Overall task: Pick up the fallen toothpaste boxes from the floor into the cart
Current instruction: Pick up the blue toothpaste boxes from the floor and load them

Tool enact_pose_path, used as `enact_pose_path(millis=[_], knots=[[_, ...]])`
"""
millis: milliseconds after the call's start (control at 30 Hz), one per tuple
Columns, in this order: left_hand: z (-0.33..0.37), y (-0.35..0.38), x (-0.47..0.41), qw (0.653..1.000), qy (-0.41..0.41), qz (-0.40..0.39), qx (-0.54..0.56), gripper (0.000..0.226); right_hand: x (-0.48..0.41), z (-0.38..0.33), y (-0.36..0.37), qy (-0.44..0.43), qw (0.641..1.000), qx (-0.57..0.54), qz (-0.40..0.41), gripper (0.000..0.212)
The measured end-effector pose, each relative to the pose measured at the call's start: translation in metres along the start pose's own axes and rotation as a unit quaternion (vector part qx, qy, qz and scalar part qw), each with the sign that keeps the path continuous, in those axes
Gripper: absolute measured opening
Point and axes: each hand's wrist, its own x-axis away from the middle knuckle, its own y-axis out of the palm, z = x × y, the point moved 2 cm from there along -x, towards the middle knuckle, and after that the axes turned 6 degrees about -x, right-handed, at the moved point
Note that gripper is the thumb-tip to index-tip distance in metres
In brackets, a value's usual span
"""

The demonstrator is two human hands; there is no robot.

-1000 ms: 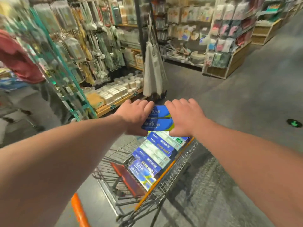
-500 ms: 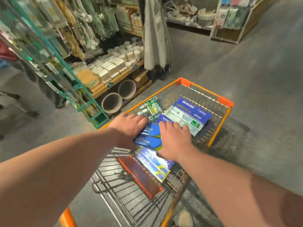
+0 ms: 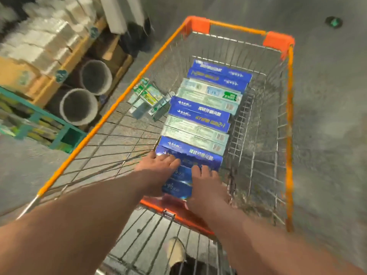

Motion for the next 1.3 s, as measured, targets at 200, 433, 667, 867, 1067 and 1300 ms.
enact_pose_path(millis=[200,433,667,867,1067,1300], knots=[[0.005,0.045,-0.037,0.999,0.031,0.035,0.0,0.093,-0.041,0.015,0.063,0.072,0.997,-0.003,0.02,0.103],[0.004,0.079,-0.056,0.989,0.031,0.138,-0.035,0.089,-0.06,0.026,0.093,0.033,0.993,0.048,0.101,0.093],[0.003,0.092,-0.06,0.99,0.014,0.14,-0.023,0.102,-0.068,0.043,0.09,-0.028,0.993,0.073,0.091,0.101],[0.009,0.098,-0.064,0.997,-0.001,0.075,-0.015,0.099,-0.072,0.046,0.105,-0.034,0.994,0.06,0.088,0.1],[0.005,0.098,-0.058,1.0,0.007,-0.014,0.026,0.092,-0.07,0.043,0.11,-0.033,0.993,0.073,0.085,0.062],[0.008,0.1,-0.05,0.999,0.032,-0.002,0.002,0.079,-0.062,0.033,0.11,-0.036,0.99,0.102,0.093,0.035]])
